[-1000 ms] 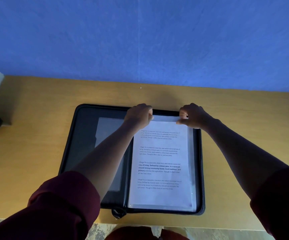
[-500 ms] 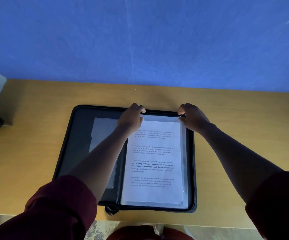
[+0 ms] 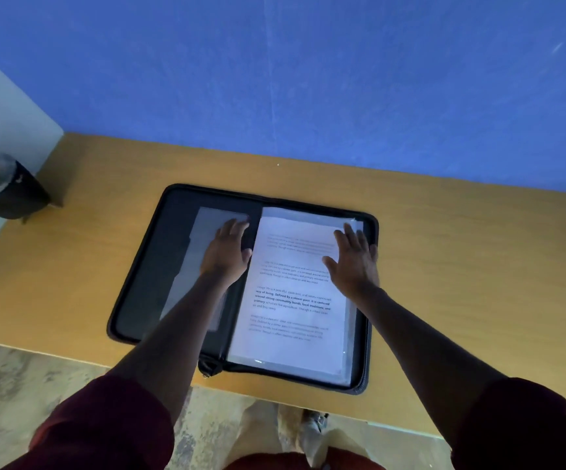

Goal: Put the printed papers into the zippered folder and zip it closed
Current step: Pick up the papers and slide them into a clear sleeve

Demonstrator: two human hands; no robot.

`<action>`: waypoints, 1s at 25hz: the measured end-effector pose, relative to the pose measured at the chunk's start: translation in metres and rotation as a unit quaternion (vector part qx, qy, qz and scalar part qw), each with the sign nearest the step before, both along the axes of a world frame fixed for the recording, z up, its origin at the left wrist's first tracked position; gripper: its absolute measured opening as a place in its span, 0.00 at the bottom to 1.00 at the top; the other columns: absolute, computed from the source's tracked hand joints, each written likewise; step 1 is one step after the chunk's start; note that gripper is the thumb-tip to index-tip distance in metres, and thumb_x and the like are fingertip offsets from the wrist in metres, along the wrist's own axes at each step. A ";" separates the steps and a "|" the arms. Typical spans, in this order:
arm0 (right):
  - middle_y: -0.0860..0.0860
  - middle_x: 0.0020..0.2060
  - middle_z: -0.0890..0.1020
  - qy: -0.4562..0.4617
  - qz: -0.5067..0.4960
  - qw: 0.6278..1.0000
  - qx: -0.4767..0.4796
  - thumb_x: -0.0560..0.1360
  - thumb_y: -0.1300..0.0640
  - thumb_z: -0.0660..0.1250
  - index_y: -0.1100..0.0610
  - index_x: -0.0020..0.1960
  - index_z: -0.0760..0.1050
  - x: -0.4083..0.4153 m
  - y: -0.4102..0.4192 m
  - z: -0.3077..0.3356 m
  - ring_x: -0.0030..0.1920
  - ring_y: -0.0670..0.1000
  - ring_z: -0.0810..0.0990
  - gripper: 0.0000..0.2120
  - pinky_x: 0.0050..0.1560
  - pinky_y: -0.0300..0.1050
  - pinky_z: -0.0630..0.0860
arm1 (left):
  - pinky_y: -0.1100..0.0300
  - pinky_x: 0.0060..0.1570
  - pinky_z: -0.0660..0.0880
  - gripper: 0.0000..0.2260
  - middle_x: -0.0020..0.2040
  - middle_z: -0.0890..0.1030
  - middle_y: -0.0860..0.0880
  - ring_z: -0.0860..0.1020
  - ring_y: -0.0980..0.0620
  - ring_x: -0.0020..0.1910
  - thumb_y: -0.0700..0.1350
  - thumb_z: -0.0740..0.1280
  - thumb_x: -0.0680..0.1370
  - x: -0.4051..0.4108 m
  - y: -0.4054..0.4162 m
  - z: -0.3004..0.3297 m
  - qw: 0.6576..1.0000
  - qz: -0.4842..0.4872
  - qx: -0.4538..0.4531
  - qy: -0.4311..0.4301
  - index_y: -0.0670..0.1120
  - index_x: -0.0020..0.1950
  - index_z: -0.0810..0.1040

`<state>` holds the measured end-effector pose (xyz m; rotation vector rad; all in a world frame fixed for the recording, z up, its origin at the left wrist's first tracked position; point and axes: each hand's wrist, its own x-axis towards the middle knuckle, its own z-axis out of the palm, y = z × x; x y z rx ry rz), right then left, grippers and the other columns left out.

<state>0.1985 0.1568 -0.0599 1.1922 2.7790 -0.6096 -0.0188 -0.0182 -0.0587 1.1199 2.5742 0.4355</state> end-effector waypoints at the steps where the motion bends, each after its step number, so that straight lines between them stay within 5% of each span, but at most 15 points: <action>1: 0.53 0.80 0.52 -0.010 -0.009 1.000 -0.007 0.79 0.46 0.63 0.54 0.77 0.57 0.004 -0.009 -0.002 0.80 0.59 0.49 0.31 0.75 0.65 0.53 | 0.45 0.66 0.72 0.27 0.75 0.65 0.45 0.66 0.44 0.73 0.44 0.69 0.77 0.002 -0.012 -0.001 1.000 0.010 -0.012 0.007 0.46 0.74 0.65; 7: 0.50 0.80 0.40 -0.025 -0.022 0.999 -0.026 0.81 0.40 0.55 0.54 0.81 0.47 0.012 -0.058 -0.001 0.80 0.58 0.40 0.35 0.74 0.71 0.45 | 0.45 0.70 0.68 0.29 0.78 0.62 0.44 0.62 0.43 0.76 0.47 0.70 0.78 -0.010 -0.079 0.006 0.996 0.076 -0.049 0.025 0.47 0.76 0.63; 18: 0.47 0.79 0.37 -0.046 -0.048 0.998 -0.002 0.80 0.34 0.46 0.50 0.81 0.39 0.021 -0.086 -0.028 0.78 0.51 0.33 0.36 0.75 0.67 0.35 | 0.36 0.74 0.51 0.40 0.81 0.47 0.43 0.46 0.38 0.79 0.64 0.65 0.77 -0.064 -0.137 -0.002 0.983 0.118 -0.137 0.025 0.48 0.80 0.53; 25: 0.46 0.79 0.36 -0.064 -0.043 0.997 0.012 0.81 0.37 0.44 0.48 0.80 0.36 0.018 -0.089 -0.035 0.78 0.52 0.33 0.33 0.76 0.66 0.36 | 0.39 0.68 0.64 0.52 0.80 0.46 0.43 0.58 0.34 0.74 0.63 0.76 0.67 -0.084 -0.135 0.008 0.976 0.171 -0.122 -0.051 0.49 0.81 0.50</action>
